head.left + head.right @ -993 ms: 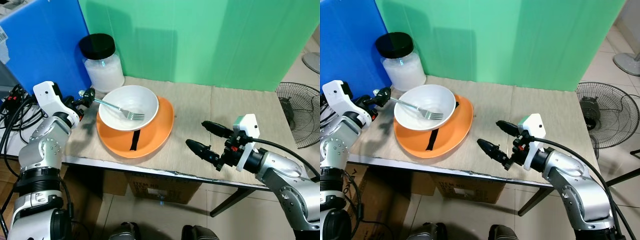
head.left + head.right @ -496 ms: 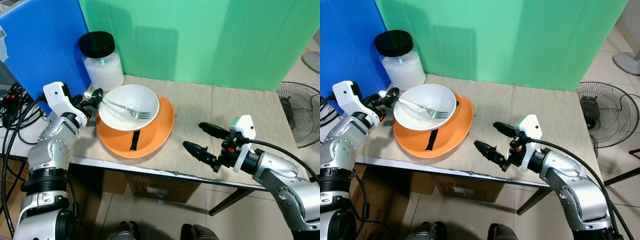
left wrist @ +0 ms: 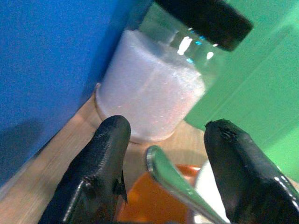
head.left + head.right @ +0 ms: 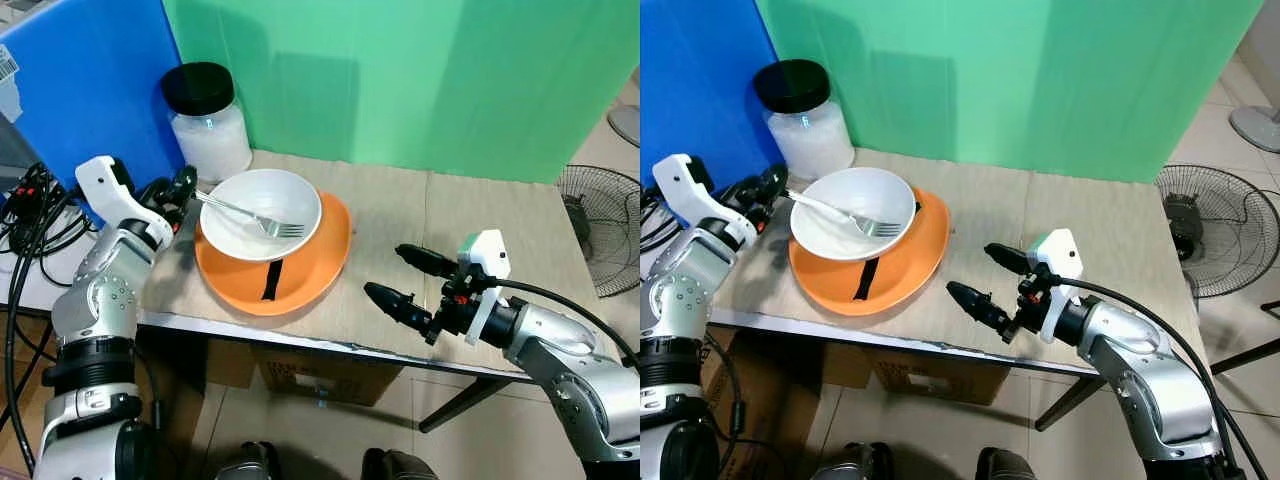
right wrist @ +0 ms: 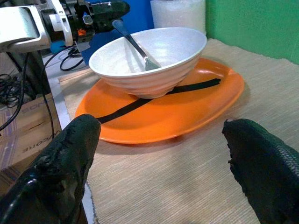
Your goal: Setting the table
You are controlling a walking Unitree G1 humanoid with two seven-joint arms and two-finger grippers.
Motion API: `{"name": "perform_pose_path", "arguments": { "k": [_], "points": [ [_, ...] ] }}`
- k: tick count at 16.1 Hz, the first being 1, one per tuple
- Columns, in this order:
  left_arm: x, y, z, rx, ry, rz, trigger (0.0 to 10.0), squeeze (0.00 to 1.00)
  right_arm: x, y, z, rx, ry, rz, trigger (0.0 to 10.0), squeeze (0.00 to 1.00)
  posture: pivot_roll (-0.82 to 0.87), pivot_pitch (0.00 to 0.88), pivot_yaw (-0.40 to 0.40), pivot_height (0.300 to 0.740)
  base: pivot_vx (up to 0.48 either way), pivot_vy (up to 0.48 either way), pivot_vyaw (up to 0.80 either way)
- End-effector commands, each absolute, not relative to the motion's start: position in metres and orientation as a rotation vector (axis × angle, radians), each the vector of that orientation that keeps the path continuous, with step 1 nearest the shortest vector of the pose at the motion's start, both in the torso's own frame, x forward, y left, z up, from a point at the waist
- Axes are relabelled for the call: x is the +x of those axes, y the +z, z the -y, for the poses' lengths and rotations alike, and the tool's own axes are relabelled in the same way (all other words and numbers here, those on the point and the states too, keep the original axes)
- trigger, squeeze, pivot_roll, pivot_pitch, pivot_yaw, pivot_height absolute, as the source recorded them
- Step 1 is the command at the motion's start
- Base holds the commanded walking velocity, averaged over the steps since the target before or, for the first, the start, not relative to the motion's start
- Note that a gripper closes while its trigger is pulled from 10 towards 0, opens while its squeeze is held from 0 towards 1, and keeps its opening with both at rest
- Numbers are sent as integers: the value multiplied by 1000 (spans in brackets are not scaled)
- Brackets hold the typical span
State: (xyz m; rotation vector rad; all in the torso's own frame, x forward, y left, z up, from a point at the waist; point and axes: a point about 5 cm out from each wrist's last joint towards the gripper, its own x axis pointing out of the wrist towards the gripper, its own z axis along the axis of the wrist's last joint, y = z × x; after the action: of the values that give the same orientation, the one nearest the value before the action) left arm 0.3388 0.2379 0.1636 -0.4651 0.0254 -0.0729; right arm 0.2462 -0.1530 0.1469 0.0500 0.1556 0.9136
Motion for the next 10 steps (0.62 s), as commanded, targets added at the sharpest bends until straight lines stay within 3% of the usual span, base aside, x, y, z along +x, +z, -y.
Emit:
{"name": "perform_pose_path", "arguments": {
  "k": [1,10],
  "points": [
    [335,160,-238,-488,-63,-36,0,0,247,152,151,29,923,-129,10000,0,-97,118,53,740,0,0,0],
    [331,160,-240,-537,-48,-47,0,0,247,151,149,22,940,-131,10000,0,-95,116,54,740,0,0,0]
  ]
}}
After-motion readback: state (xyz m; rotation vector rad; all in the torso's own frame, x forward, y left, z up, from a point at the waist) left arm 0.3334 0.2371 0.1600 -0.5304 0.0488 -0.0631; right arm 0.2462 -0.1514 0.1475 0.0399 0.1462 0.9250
